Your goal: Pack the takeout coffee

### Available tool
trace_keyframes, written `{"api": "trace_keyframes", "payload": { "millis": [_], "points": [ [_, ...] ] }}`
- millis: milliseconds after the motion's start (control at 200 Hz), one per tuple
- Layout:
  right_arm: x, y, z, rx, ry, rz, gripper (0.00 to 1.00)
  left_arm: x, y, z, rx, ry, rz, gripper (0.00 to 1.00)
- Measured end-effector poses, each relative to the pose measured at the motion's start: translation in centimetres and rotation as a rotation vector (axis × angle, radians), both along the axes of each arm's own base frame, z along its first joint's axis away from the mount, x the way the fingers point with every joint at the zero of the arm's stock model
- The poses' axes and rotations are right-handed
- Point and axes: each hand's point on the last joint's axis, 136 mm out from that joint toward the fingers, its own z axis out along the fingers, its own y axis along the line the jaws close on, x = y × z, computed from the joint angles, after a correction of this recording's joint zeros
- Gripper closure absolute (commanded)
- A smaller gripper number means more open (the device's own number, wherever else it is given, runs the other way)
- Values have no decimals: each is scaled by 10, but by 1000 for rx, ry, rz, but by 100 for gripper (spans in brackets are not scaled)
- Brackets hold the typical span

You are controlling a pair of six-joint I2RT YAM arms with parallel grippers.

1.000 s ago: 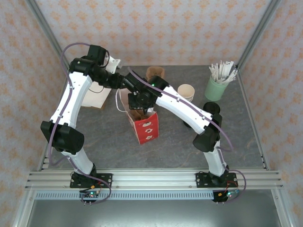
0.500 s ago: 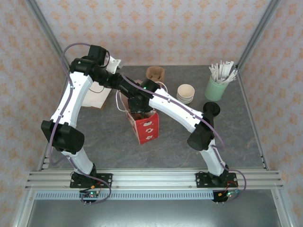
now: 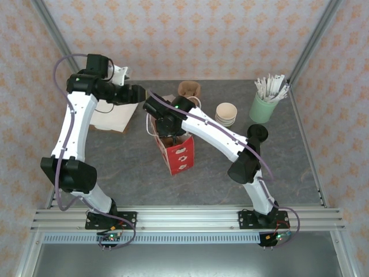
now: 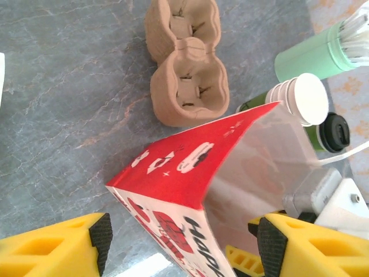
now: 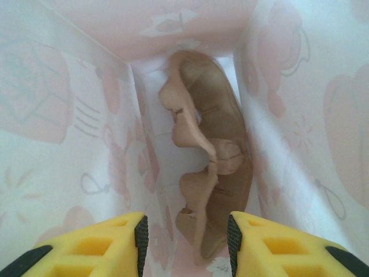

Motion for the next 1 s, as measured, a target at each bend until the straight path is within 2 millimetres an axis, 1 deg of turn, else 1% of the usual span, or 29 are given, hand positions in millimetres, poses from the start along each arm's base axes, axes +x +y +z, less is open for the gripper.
{"api": "trace_keyframes", "payload": {
  "millis": [140,240,330,425,500,616,716,786,901,1001],
  "points": [
    [-1,4,15,27,-23,13,58,-10,-4,8,-42,-18,5,26],
    [-3,6,19,32,-31,21,58,-18,6,7,-47,-20,55,26],
    [-5,6,17,20,-28,26,58,-28,18,2,-20,-20,114,25],
    [-5,6,11,-2,-25,26,58,-43,26,0,13,-32,158,25],
    [-2,7,1,-27,-21,23,57,-56,30,1,29,-46,186,25],
    [2,9,-17,-75,-13,27,52,-72,33,1,40,-64,212,25],
    [5,4,-28,-129,-14,28,47,-82,34,-5,39,-56,226,25],
    [7,0,-31,-163,-24,28,45,-87,35,-12,44,-41,235,24],
    [10,-7,-29,-199,-43,28,42,-92,35,-23,46,-15,238,24],
    [11,-10,-30,-222,-52,30,39,-93,35,-28,47,-3,238,24]
  ]
}}
